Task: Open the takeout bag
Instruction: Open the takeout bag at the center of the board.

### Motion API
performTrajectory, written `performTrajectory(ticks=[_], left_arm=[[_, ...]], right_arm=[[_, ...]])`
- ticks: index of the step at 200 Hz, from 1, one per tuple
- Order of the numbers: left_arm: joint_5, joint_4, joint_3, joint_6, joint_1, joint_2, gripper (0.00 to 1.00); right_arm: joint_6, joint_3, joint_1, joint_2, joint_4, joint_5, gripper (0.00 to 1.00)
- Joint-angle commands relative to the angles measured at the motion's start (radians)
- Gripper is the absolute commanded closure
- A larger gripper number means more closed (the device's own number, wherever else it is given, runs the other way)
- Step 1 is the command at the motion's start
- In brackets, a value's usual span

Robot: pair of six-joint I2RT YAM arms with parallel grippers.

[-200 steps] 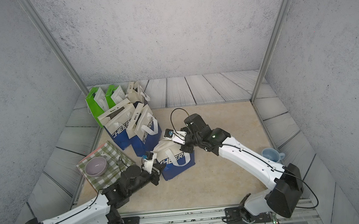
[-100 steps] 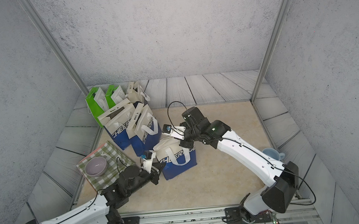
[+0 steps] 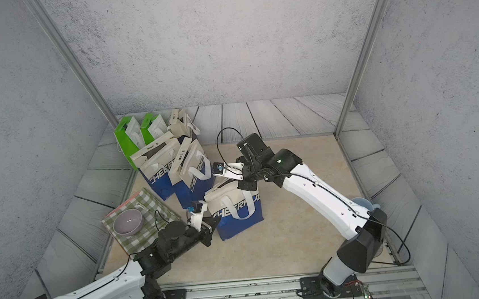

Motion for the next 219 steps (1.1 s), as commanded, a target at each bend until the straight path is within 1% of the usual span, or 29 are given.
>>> performTrajectory(ticks=[1,27,62,70,90,104,118,153,203,219], left_arm=[[0.004,-0.084,-0.026,0.012,-0.006,0.006,1.0],[0.006,-0.073,-0.027,0.01,-0.006,0.004,1.0],[0.013,-0.07,-0.027,0.007,-0.006,0.002,1.0],[0.013,-0.067,-0.028,0.006,-0.006,0.0,1.0],[0.012,-0.067,-0.03,0.006,-0.006,0.0,1.0],[0.013,-0.064,-0.031,0.003,-0.006,0.002,1.0],[0.013,-0.062,-0.031,0.001,-0.006,0.002,1.0],[0.015,-0.064,-0.032,0.001,-0.007,-0.002,1.0],[0.011,-0.066,-0.035,0.002,-0.005,-0.009,1.0],[0.01,-0.062,-0.036,0.003,-0.007,-0.007,1.0]], right_arm=[[-0.026,0.055,-0.018,-0.005,0.049,0.052,1.0],[0.028,-0.022,-0.019,-0.051,0.099,-0.027,1.0],[0.13,-0.186,-0.018,-0.146,0.228,-0.072,0.99],[0.147,-0.21,-0.019,-0.157,0.236,-0.077,0.96],[0.176,-0.267,-0.019,-0.177,0.251,-0.064,0.83],[0.192,-0.306,-0.019,-0.19,0.272,-0.052,0.76],[0.203,-0.333,-0.019,-0.198,0.289,-0.049,0.73],[0.221,-0.357,-0.019,-0.206,0.308,-0.017,0.71],[0.22,-0.431,-0.017,-0.242,0.382,0.007,0.69],[0.214,-0.439,-0.017,-0.241,0.377,0.024,0.69]])
